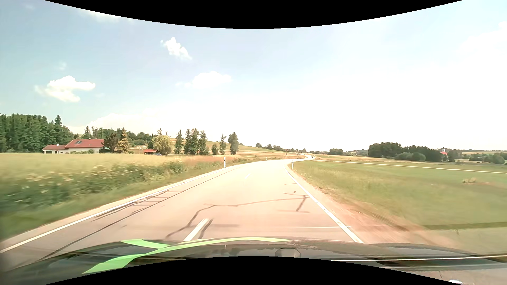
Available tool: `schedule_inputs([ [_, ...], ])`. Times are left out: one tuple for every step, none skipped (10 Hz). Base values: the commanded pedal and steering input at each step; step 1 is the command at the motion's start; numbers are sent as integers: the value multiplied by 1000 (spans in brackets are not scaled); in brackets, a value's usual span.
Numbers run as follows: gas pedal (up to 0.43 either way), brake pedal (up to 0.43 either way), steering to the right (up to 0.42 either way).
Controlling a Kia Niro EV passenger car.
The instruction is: Follow the waypoints while adhering to traffic rules and regulations
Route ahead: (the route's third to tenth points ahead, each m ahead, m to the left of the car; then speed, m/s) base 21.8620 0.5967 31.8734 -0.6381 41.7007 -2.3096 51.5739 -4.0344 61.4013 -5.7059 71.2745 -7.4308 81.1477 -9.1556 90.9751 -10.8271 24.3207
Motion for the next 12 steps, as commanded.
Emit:
schedule_inputs([
  [67,0,9],
  [79,0,9],
  [110,0,9],
  [138,0,10],
  [150,0,13],
  [157,0,17],
  [177,0,18],
  [197,0,18],
  [220,0,16],
  [248,0,16],
  [248,0,15],
  [248,0,12],
])
